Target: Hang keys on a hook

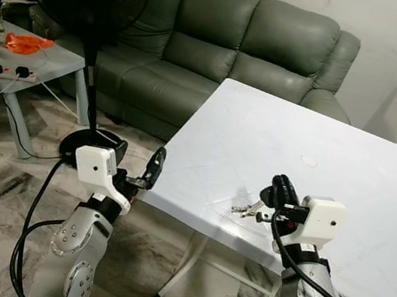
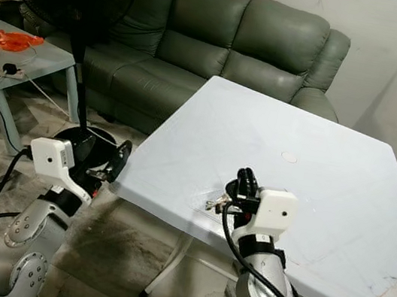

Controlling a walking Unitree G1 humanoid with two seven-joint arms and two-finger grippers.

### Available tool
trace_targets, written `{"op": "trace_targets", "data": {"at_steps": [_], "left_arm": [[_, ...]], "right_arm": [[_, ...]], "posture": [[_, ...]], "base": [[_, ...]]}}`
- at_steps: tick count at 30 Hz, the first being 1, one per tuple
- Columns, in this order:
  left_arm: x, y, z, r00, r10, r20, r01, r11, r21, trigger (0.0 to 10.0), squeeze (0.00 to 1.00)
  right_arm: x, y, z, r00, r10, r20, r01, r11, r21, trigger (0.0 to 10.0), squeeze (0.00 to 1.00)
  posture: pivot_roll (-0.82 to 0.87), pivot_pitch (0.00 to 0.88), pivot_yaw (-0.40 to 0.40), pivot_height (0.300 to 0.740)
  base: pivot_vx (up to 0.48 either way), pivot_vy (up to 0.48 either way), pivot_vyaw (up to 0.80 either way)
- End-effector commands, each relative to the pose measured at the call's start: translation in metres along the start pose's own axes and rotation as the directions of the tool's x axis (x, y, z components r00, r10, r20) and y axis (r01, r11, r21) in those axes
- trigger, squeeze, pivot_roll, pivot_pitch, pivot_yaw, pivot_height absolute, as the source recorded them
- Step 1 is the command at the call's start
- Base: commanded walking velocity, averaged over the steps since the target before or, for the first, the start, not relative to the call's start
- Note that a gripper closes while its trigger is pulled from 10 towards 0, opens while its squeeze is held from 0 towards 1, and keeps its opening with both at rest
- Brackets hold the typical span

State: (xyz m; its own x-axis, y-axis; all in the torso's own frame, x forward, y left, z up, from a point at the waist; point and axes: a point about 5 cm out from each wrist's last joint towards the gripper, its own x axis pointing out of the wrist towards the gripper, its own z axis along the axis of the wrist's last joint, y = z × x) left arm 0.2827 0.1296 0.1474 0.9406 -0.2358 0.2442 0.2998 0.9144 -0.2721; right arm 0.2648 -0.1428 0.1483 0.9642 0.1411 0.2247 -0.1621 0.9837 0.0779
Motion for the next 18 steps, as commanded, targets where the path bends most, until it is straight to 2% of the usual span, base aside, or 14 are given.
{"op": "trace_targets", "data": {"at_steps": [1, 18], "left_arm": [[0.0040, -0.0041, 0.0006, 1.000, -0.017, 0.004, 0.017, 1.000, -0.001, 10.0, 0.00], [0.0058, -0.0044, 0.0004, 1.000, -0.009, 0.001, 0.009, 1.000, 0.007, 10.0, 0.00]], "right_arm": [[0.0021, -0.0072, -0.0002, 1.000, -0.030, -0.010, 0.030, 1.000, -0.004, 10.0, 0.00], [0.0086, -0.0071, -0.0006, 0.999, -0.036, -0.012, 0.036, 0.999, -0.009, 10.0, 0.00]], "posture": [[0.02, 0.000, -0.085, 0.740], [0.02, 0.000, -0.077, 0.740]], "base": [[0.000, 0.000, -0.76], [0.000, 0.000, -0.75]]}}
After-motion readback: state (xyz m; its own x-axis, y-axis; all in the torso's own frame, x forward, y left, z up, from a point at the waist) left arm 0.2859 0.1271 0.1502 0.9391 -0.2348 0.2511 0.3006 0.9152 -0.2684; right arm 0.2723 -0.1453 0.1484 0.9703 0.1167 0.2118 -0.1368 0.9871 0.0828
